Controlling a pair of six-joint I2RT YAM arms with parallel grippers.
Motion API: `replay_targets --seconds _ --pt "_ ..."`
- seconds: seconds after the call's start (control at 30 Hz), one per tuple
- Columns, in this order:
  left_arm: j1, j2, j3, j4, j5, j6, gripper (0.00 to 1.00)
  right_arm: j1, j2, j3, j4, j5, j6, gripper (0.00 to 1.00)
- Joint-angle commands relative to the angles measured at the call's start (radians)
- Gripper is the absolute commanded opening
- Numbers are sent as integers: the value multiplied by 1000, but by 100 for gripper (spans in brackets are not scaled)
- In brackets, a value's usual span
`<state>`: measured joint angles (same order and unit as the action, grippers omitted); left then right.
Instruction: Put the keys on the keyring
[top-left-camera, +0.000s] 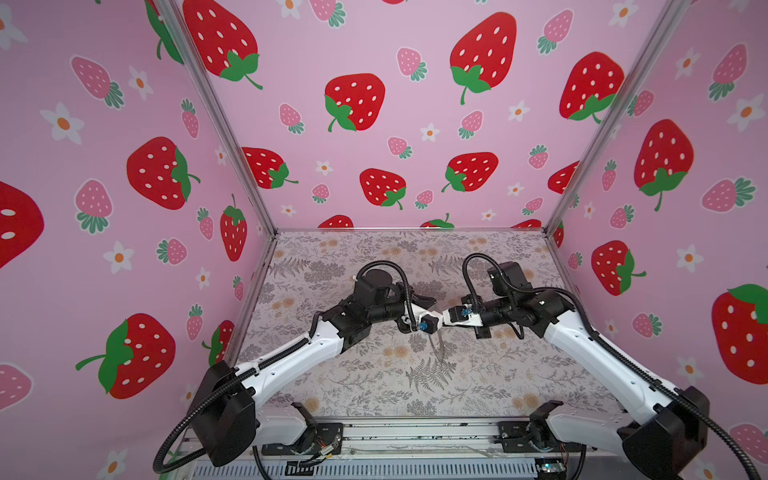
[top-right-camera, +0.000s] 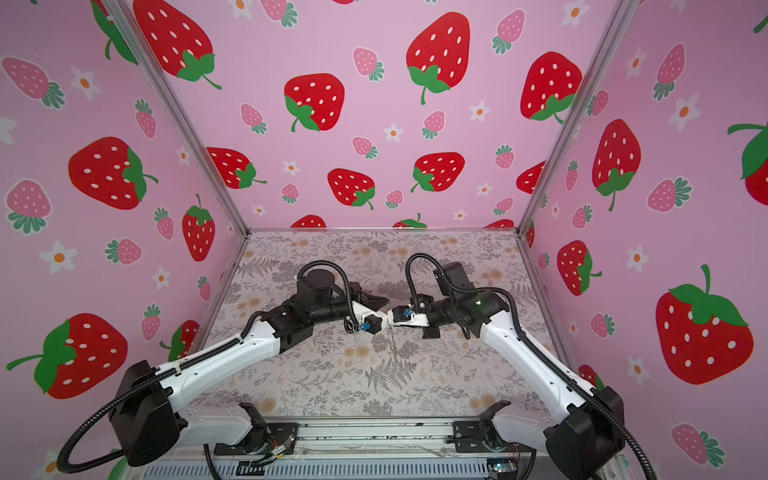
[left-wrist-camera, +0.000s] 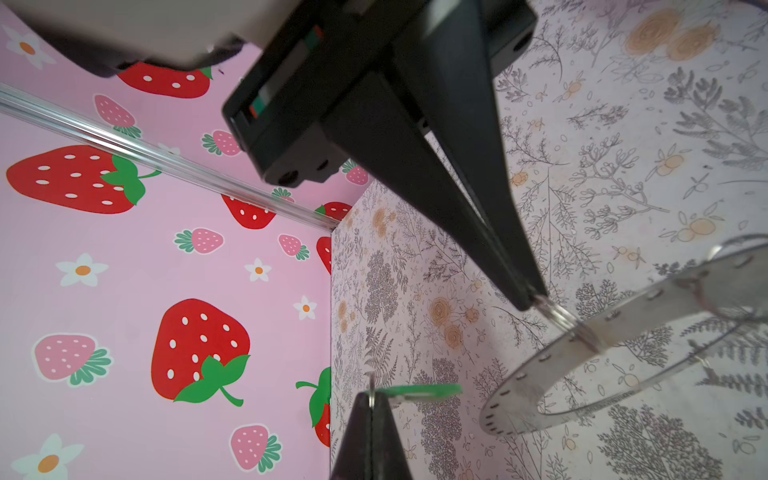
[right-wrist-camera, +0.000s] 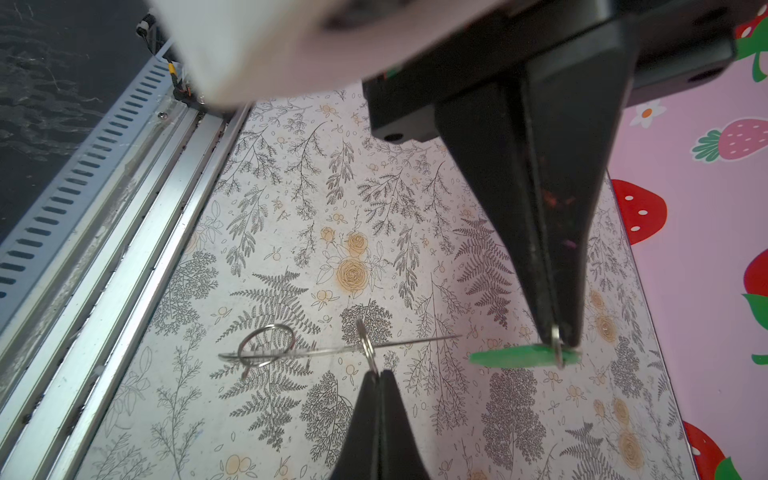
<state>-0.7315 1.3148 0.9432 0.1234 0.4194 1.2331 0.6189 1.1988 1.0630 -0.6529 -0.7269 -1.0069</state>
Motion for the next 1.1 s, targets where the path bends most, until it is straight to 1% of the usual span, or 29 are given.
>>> replay_targets --seconds 0.0,0.07,0.23,0.43,0.6,0.7,1.07 --pt "-14 -6 3 63 20 -32 0 4 -29 -6 -9 -40 11 0" --pt "-17 -5 -5 85 26 -73 0 5 -27 -8 -3 -46 13 0" --pt "-29 -14 -16 70 45 -106 0 4 -25 -6 0 -44 15 0" --pt "-28 -81 -56 -9 99 -130 0 4 -31 -5 4 -48 32 0" --pt "-31 -110 -44 -83 143 -128 0 4 -6 11 -27 -62 19 0" --pt "-36 -119 -52 -123 133 -97 0 5 -5 22 -29 -67 19 0" --pt "-67 -95 -55 -112 84 -64 0 10 0 35 -45 -84 30 0"
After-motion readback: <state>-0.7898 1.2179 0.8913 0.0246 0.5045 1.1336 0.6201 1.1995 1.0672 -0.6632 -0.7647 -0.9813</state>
